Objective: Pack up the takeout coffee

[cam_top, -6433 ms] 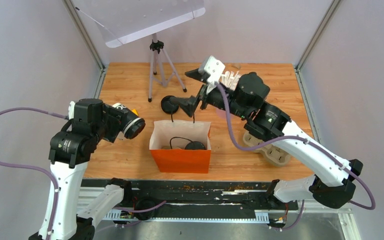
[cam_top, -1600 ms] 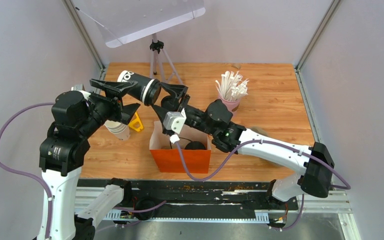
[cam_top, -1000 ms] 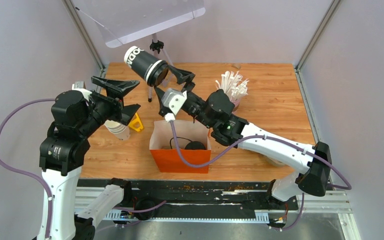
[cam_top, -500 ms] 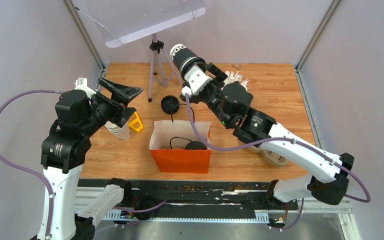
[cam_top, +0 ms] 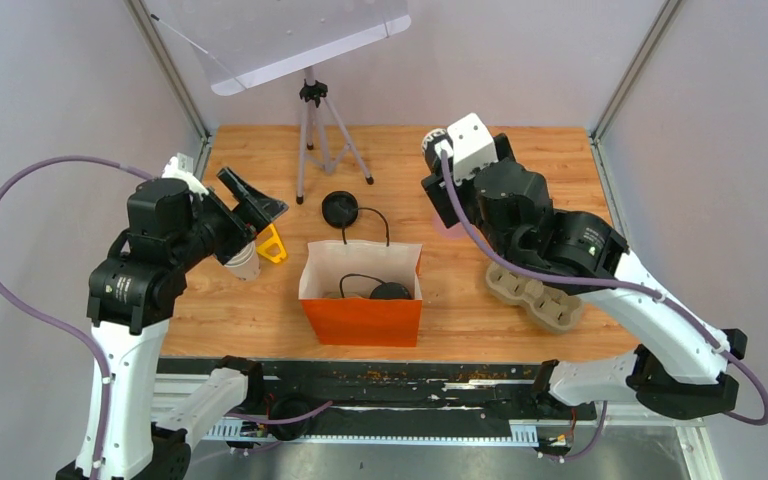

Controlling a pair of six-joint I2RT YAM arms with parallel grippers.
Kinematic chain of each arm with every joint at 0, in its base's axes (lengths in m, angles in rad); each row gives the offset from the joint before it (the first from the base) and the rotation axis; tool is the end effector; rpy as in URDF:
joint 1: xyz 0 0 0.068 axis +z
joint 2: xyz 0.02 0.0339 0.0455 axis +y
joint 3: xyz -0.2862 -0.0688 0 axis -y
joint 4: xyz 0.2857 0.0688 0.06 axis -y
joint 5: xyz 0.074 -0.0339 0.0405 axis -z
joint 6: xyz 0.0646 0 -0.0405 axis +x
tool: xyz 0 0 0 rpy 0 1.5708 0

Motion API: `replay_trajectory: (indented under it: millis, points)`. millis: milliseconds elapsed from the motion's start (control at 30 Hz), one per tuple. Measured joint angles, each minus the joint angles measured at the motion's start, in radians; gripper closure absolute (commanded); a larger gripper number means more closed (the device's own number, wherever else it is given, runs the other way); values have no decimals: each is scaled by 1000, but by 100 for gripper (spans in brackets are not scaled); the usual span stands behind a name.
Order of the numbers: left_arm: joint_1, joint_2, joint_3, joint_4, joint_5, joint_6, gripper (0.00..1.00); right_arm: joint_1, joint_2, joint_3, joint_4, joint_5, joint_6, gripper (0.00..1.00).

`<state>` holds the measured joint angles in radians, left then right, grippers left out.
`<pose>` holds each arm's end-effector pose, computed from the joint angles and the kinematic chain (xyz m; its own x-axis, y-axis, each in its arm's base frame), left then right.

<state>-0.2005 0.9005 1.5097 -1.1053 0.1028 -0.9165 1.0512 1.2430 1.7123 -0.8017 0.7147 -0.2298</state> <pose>0.1592 -0.0391 0.4847 -0.5113 -0.7015 -0.4965 -0.1957 0.6575 -0.7275 0.1716 0.2147 0.5271 -0.0785 -0.4837 -0.8717 -0.3758 0.8243 -0.4236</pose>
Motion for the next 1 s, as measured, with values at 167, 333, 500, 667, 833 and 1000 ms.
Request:
replay_trajectory:
  millis: [167, 333, 500, 667, 833, 1000]
  points:
    - [0, 3, 3, -46, -11, 84, 0, 0, 57, 119, -354, 14, 282, 28]
    - [0, 3, 6, -81, -27, 152, 0, 0, 105, 127, -596, -40, 507, 28]
    - [0, 3, 21, -115, -42, 209, 0, -1, 103, 47, -713, -121, 657, 28]
    - [0, 0, 39, -134, -55, 246, 0, -51, 95, -35, -732, -201, 719, 27]
    - [0, 0, 58, -159, -64, 273, 0, -158, 55, -188, -700, -301, 726, 27]
    - [0, -1, 74, -176, -82, 294, 0, -216, 46, -308, -604, -401, 716, 27]
